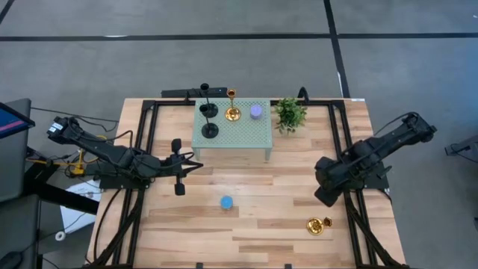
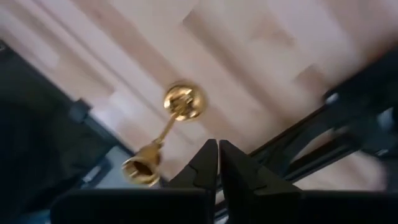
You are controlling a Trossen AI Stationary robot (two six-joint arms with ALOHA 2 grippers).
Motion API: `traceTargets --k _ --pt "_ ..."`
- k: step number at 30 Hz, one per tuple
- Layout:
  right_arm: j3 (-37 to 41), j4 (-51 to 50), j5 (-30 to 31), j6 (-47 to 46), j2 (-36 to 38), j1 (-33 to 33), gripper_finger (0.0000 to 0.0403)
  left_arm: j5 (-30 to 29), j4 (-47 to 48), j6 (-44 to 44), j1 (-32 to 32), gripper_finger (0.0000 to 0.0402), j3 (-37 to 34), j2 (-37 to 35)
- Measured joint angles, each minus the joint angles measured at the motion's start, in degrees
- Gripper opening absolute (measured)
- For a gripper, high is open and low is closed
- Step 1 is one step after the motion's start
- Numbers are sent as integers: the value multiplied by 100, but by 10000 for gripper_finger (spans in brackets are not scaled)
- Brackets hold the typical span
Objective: Pick & Place candle stick holders
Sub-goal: Put the gold candle holder on the shelf
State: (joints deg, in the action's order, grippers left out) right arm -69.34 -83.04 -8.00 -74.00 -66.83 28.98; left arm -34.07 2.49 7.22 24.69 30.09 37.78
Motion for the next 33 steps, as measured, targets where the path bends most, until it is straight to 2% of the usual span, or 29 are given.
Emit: traceTargets --k 7,11,18,24,33 --pt "0 355 -592 -1103 -9 268 16 1 0 0 -1 11 0 0" --pt "0 413 -635 -1376 -231 481 29 0 1 -1 -1 11 0 0" --pt "2 399 -699 -1352 -982 707 56 -1 1 0 -2 11 0 0" --pt "2 361 -1276 -1348 -1493 770 79 -1 1 0 -2 11 0 0" --pt "0 420 -1609 -1281 -1422 769 130 1 1 0 0 11 0 0"
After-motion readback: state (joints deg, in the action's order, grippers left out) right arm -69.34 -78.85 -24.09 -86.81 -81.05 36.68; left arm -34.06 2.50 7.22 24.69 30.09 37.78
